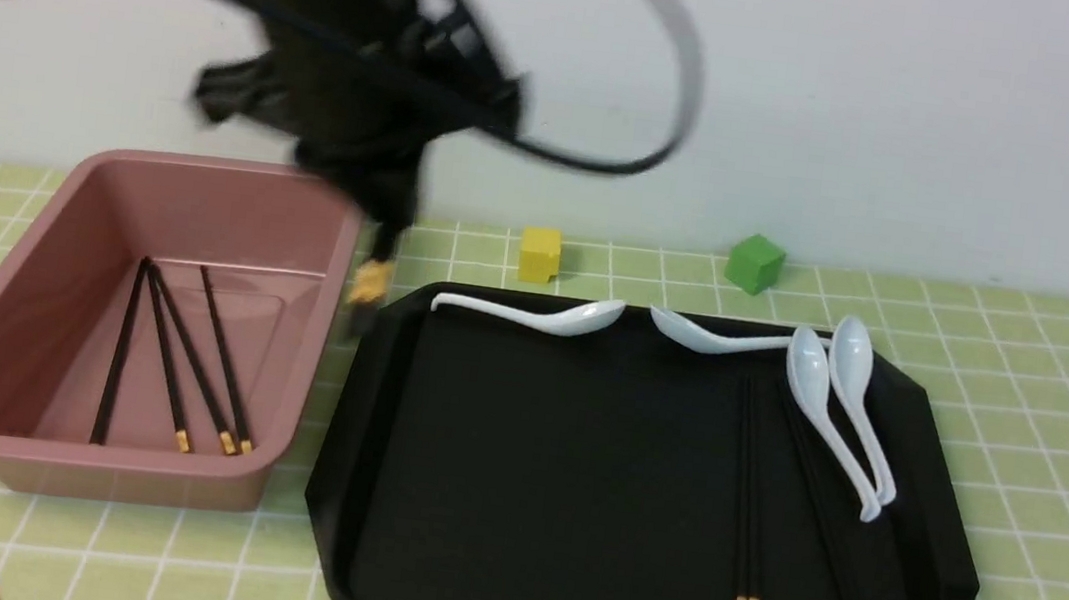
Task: On green tablecloth take chopsticks from black tray and put them in box.
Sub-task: 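Place the chopsticks into the pink bin with the left gripper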
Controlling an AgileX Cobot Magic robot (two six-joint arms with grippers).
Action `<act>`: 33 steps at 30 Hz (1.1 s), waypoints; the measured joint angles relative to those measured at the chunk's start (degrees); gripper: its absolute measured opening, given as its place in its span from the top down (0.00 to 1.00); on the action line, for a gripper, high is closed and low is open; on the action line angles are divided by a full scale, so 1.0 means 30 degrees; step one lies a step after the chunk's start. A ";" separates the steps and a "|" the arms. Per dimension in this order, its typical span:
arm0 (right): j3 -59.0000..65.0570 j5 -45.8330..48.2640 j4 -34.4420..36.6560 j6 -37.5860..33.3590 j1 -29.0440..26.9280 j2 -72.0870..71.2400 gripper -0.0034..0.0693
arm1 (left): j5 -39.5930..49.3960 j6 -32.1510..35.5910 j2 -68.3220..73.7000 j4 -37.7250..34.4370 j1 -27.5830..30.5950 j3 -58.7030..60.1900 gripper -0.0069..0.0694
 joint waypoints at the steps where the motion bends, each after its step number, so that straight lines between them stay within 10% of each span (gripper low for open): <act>1: 0.0000 0.0000 0.0000 0.0000 0.0000 0.0000 0.62 | 0.0018 0.0163 -0.0016 -0.0411 0.0972 0.1804 0.76; 11: 0.0000 0.0000 0.0000 0.0000 0.0000 0.0000 0.62 | -0.4108 0.0004 0.0930 -0.1229 0.6156 0.6534 0.76; 33: 0.0000 0.0000 0.0000 0.0000 0.0000 0.0000 0.62 | -0.5345 0.0916 0.2816 -0.1519 0.6537 0.6496 0.60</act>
